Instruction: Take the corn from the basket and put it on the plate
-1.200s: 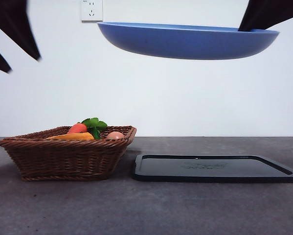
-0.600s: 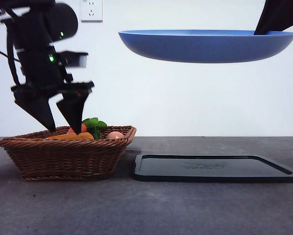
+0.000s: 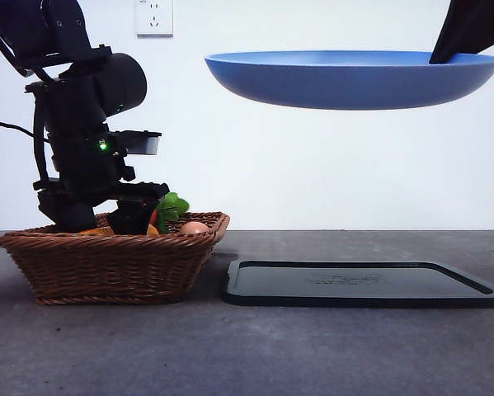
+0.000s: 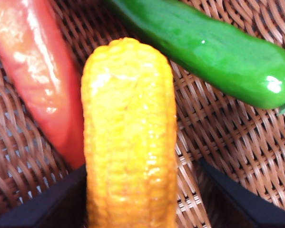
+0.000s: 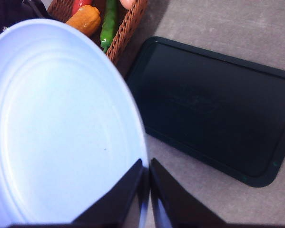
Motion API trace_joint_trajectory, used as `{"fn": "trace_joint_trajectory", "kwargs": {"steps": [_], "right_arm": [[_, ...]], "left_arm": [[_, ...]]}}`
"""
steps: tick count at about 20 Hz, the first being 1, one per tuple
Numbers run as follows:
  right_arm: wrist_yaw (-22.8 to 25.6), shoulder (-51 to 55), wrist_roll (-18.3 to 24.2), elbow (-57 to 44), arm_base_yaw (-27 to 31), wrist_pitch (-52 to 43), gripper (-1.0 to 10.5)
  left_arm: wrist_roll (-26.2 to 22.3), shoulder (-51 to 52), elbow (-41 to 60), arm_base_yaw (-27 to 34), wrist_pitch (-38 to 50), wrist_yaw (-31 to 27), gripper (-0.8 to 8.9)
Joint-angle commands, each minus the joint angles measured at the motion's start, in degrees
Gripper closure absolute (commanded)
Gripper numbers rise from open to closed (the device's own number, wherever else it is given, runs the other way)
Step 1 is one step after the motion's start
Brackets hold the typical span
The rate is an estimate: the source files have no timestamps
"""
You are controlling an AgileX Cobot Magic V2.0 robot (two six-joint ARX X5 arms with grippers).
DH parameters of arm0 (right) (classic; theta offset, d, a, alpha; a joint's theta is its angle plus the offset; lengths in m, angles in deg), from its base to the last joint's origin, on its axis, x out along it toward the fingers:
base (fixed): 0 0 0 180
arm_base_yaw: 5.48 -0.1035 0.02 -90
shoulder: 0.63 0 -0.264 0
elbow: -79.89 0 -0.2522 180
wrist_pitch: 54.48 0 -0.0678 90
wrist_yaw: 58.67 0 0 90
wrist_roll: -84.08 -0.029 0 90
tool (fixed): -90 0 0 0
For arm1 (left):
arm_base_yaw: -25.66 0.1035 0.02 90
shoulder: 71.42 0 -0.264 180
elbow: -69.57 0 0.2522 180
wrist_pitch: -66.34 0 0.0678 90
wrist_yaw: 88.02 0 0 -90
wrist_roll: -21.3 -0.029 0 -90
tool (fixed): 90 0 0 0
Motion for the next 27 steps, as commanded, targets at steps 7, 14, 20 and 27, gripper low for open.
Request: {"fn": "trace_joint_trajectory", "kwargs": {"steps": [7,14,20,27], "right_arm": [[-0.3,-0.2,0.5,1.4,0.9,-0.7,9.5],[-0.2,-1.3,0.3,1.4,0.9,-0.7,9.5],[-0.7,-12.9,-0.1,1.4,0.8,-2.7,9.5],[-5.6,-20.5,-2.8,1.4,0.8,-7.9,9.5]], "left_arm": [[2.1,-0.3,-1.6,-0.4,-1.7,-0.3,6.63],[5.1,10.5,-7.3,-0.7,-8.6,0.5,6.63],[10.0,23.9,-7.8,-3.6,-9.4,17.0,6.62],[8.5,20.1,-7.8,-15.0,-12.0,21.4,6.62]]}}
